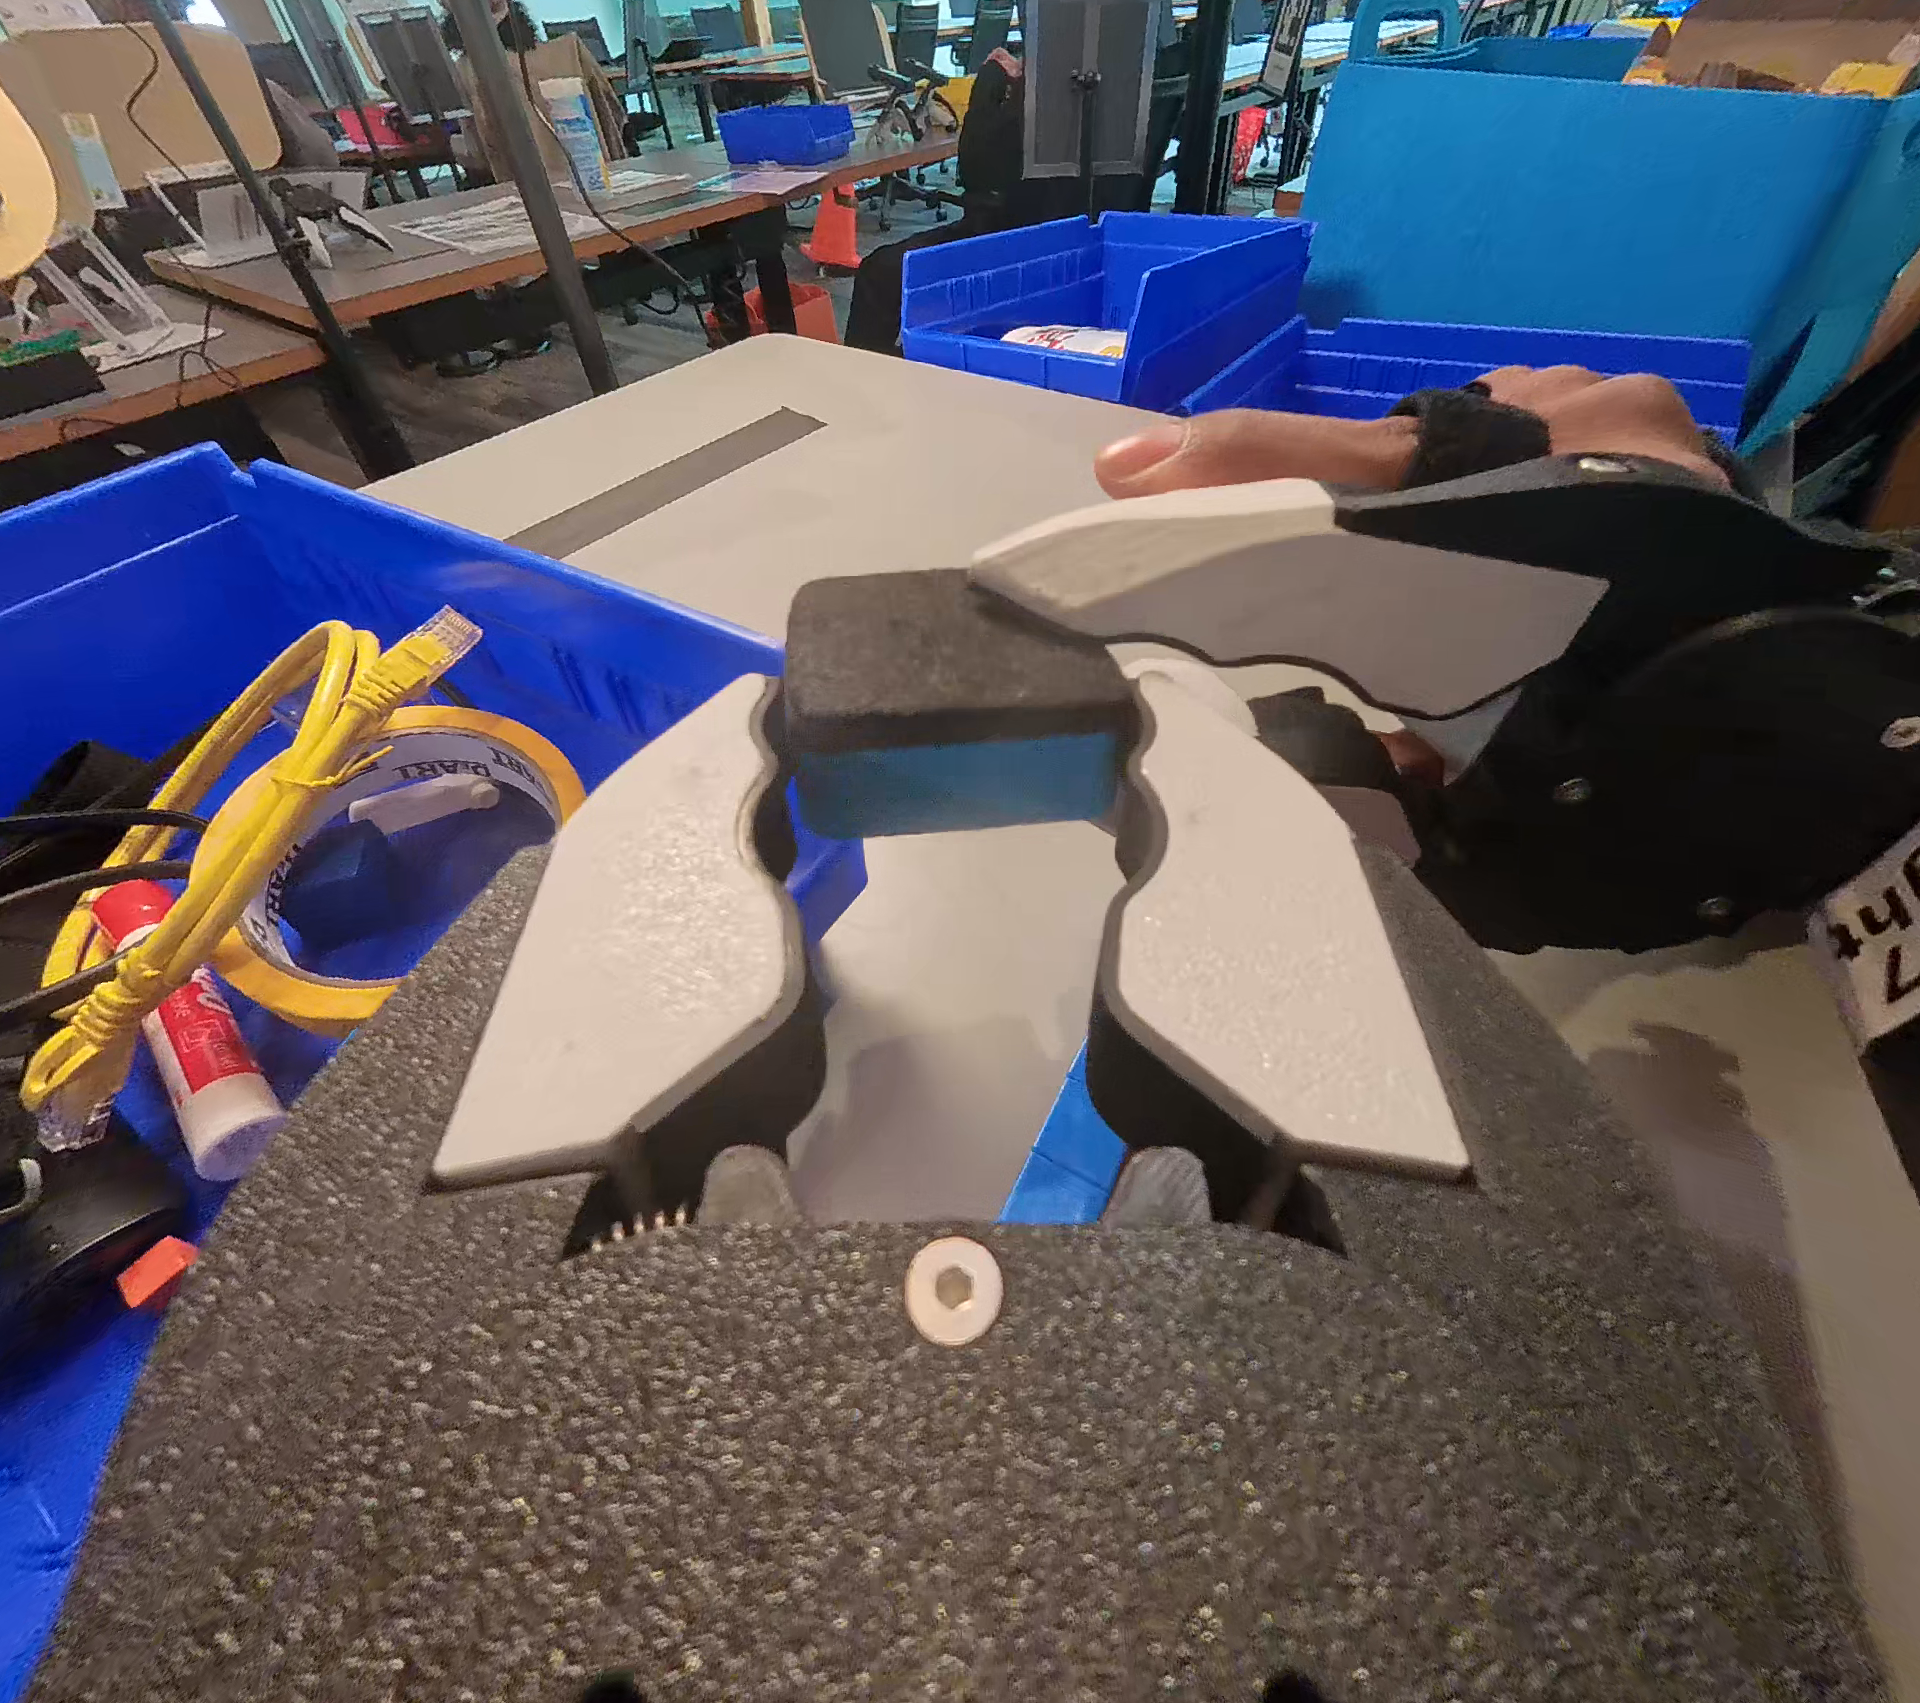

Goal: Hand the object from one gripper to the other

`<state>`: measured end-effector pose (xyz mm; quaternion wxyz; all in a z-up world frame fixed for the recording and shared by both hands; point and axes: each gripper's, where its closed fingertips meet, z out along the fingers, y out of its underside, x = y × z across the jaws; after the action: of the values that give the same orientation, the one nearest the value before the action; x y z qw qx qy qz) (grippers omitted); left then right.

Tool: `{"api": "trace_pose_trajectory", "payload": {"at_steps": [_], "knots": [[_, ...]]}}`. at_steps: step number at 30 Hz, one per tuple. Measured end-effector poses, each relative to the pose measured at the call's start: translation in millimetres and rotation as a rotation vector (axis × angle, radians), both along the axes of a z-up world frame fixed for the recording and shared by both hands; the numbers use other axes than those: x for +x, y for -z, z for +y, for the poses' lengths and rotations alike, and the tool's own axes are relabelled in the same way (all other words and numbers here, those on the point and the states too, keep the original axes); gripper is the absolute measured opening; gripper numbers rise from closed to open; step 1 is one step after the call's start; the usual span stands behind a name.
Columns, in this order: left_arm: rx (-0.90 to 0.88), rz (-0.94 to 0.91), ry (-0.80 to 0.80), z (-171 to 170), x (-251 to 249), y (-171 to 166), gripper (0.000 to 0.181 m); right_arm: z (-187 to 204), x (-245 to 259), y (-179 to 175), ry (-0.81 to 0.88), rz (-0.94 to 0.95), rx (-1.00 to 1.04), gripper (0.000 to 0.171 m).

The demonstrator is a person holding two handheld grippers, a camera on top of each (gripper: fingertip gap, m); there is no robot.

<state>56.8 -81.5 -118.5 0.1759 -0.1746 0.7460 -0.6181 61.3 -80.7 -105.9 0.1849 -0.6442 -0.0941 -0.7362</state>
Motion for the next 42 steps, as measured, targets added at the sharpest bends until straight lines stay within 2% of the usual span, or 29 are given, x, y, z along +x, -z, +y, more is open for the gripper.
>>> {"api": "trace_pose_trajectory", "payload": {"at_steps": [2, 4, 8, 10, 13, 17, 21, 34, 39, 42], "knots": [[-0.017, 0.023, -0.004, 2.6, 3.2, 0.5, 0.061, 3.3, -3.1, -0.4, -0.059, 0.056, 0.077, 0.025], [-0.111, 0.13, 0.02, 5.3, 6.1, -4.5, 0.061, 3.9, -6.9, -7.4, -0.147, 0.157, 0.243, 0.029], [-0.446, 0.482, 0.141, 13.9, 11.7, -23.6, 0.06, -9.8, -5.3, -31.3, -0.261, 0.333, 0.619, 0.045], [-0.635, 0.664, 0.237, 17.9, 11.5, -34.5, 0.061, -13.9, -1.8, -33.5, -0.287, 0.412, 0.74, 0.053], [-0.869, 0.857, 0.32, 24.8, 14.0, -44.1, 0.061, -13.7, -1.1, -32.2, -0.298, 0.421, 0.81, 0.052], [-0.992, 0.898, 0.318, 28.5, 15.7, -46.0, 0.06, 7.0, -12.4, -27.3, -0.33, 0.382, 0.73, 0.041], [-0.97, 0.886, 0.346, 21.3, 5.7, -46.0, 0.06, 22.8, -16.0, -21.4, -0.314, 0.386, 0.704, 0.045], [-0.755, 0.88, 0.462, -4.3, -24.7, -31.4, 0.06, 26.4, -14.8, -18.4, -0.336, 0.454, 0.671, 0.064], [-0.674, 0.868, 0.489, -13.0, -37.0, -24.4, 0.06, 28.9, -16.8, -15.5, -0.333, 0.432, 0.611, 0.057], [-0.646, 0.849, 0.495, -14.3, -39.5, -22.8, 0.06, 23.6, -15.5, -19.3, -0.317, 0.386, 0.597, 0.04]]}}
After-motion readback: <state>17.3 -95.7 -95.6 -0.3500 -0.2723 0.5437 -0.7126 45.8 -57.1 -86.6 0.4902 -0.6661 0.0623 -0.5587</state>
